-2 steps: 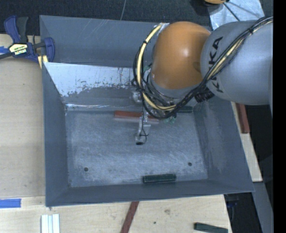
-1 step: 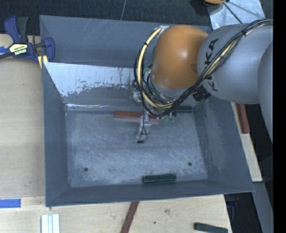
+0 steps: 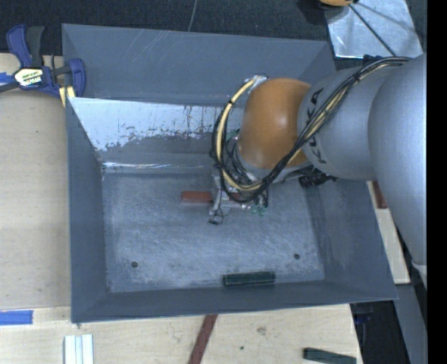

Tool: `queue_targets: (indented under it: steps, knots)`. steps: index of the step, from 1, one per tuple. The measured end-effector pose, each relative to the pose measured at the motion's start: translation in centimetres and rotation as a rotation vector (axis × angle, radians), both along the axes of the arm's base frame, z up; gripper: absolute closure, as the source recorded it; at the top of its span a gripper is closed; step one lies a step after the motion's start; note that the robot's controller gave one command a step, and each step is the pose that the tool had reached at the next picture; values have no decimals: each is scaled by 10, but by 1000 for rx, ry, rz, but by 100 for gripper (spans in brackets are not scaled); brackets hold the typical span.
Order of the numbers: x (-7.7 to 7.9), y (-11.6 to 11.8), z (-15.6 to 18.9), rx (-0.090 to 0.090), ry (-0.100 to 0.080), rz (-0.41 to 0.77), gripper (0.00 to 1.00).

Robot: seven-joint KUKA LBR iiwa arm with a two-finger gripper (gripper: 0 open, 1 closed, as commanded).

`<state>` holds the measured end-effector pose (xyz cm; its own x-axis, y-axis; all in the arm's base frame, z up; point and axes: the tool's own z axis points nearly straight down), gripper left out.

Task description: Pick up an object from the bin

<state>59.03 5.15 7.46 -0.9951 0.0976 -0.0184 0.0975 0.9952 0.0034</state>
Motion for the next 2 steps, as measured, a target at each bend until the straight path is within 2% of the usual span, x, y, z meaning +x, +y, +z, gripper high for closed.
queue_targets:
  steps: [1, 2]
  knots:
    - [0, 0, 0, 0, 0, -1, 100]
    - [-9, 4, 48, -2, 22, 3, 100]
